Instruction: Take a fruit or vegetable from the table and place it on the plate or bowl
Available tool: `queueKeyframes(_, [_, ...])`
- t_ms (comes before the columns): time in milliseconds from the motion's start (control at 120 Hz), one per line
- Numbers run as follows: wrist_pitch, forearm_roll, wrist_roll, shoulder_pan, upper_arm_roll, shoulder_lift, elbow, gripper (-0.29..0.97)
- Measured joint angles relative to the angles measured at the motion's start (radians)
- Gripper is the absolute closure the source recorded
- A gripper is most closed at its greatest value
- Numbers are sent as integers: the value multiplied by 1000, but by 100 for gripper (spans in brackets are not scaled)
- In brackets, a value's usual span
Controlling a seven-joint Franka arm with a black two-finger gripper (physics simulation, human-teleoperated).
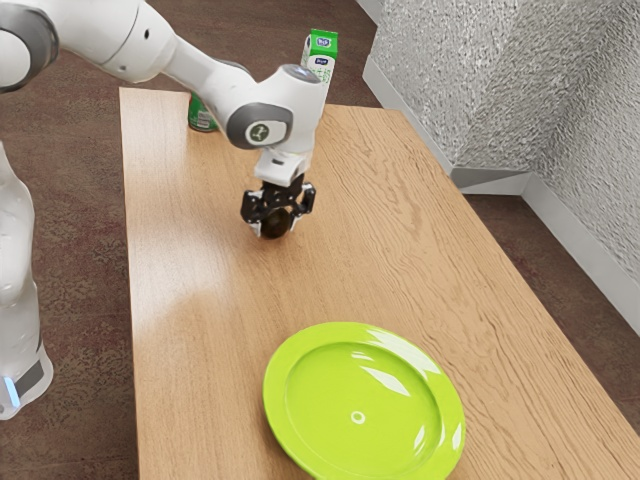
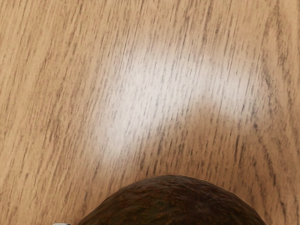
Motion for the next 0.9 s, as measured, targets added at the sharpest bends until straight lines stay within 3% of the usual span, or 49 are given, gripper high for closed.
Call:
queueKeyframes(300, [-22, 3, 12, -16, -39, -25, 40, 42])
queueKeyframes(483, [-88, 4, -10, -18, -215, -103, 99, 51])
queueKeyframes(742, [-209, -34, -81, -18, -545, -138, 255, 58])
queueKeyframes(900, [-243, -69, -137, -20, -695, -131, 303, 55])
